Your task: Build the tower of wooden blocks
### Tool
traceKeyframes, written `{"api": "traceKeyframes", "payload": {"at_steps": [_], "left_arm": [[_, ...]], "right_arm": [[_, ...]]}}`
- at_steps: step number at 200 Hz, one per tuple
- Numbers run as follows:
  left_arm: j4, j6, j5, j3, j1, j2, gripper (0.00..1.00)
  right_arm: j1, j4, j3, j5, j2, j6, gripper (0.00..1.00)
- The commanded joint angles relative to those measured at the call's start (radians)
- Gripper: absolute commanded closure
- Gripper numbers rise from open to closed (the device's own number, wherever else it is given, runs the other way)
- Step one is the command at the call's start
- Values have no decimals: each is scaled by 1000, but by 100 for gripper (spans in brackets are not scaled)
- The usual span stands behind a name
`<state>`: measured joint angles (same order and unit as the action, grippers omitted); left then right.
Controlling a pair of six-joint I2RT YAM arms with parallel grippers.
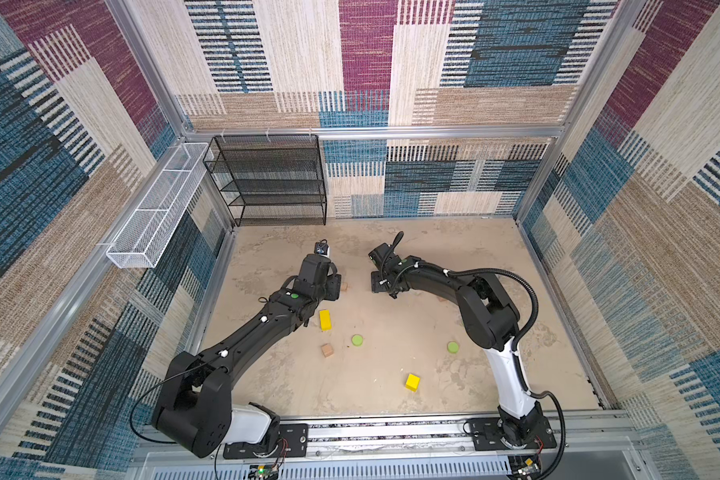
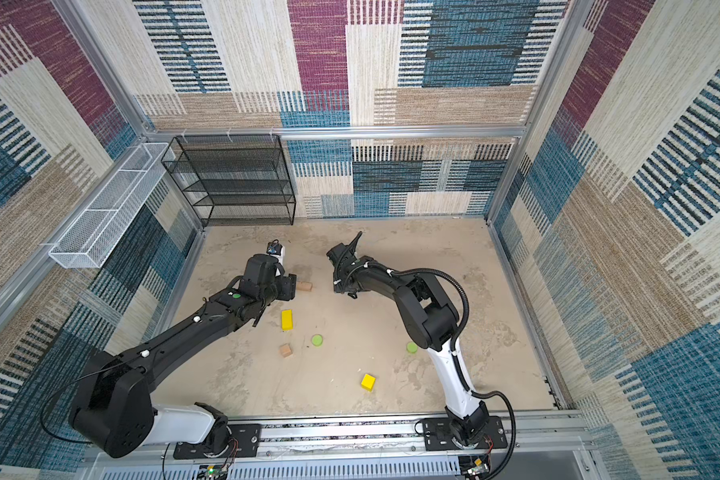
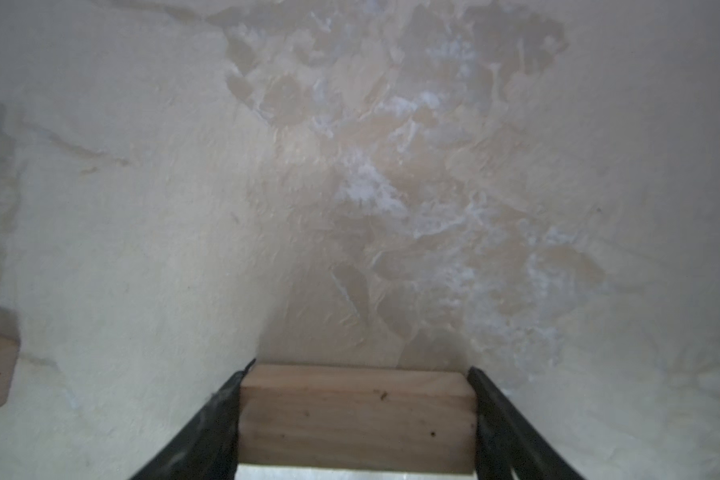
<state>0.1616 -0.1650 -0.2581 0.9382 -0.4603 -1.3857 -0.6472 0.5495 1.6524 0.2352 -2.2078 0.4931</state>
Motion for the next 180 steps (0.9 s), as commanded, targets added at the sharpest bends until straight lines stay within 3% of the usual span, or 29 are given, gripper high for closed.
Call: {"api": "traceKeyframes", "payload": {"at_steps": [1, 35, 157, 180], "left_arm": [[-11, 5, -10, -1, 0, 0, 31], [-9, 5, -15, -1, 0, 0, 31], [6, 7, -30, 4, 0, -5, 31], [7, 7, -32, 4, 0, -4, 31]], "right_arm": [[-3, 24, 12, 4, -6, 30, 28], [-5, 24, 14, 3, -10, 36, 26], [-7, 20, 21, -10, -10, 35, 0], [-7, 16, 21, -6, 0, 31, 1]]}}
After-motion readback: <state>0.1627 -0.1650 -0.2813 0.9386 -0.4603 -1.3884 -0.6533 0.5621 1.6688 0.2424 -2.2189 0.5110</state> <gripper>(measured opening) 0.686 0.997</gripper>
